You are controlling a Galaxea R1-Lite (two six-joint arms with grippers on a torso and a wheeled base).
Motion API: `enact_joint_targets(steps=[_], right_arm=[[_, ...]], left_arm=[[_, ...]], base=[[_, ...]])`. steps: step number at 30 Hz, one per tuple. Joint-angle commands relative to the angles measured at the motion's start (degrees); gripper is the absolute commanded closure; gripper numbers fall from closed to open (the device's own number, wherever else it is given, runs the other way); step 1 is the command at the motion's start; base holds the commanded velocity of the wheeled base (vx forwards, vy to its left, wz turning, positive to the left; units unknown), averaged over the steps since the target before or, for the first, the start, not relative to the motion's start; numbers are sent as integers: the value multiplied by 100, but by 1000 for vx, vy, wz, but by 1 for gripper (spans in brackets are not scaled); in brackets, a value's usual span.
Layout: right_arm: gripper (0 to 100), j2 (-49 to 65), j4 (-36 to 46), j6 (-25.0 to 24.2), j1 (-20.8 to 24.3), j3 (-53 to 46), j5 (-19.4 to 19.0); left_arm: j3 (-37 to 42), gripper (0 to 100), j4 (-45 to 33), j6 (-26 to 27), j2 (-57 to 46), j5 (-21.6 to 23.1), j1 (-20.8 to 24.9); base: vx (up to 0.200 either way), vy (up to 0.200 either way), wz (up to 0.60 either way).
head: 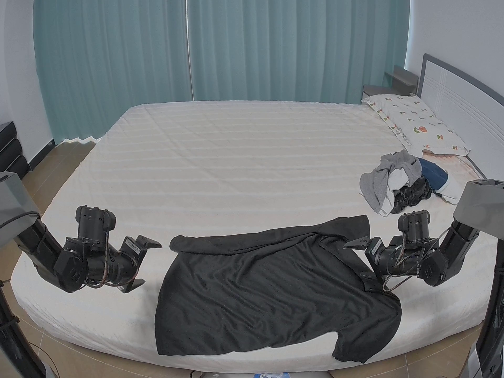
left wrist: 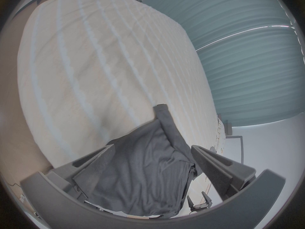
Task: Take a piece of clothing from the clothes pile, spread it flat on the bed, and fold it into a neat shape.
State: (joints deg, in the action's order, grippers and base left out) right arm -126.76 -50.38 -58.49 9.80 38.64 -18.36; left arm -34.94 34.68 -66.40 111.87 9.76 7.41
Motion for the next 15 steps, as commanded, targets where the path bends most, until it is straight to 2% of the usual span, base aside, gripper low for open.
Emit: enact_joint_targets(steps=[1, 5, 12, 13, 15], right_arm=[[0, -68, -253, -13, 4, -85, -1], [0, -130, -499, -4, 22, -182, 8], [0, -139, -569, 4, 83, -243, 8], [0, -139, -569, 4, 83, -243, 8], [0, -139, -560, 4, 83, -243, 17]], left_arm=[[-479, 0, 3, 13, 238, -98, 94], [-1261, 0, -93, 48, 722, -273, 120], [-2746, 0, -840, 189, 1495, -370, 147], [-3116, 0, -902, 171, 1750, -686, 226], [-3353, 0, -858, 101, 1917, -1196, 226]], base=[[0, 0, 0], [0, 0, 0], [0, 0, 0], [0, 0, 0], [0, 0, 0]])
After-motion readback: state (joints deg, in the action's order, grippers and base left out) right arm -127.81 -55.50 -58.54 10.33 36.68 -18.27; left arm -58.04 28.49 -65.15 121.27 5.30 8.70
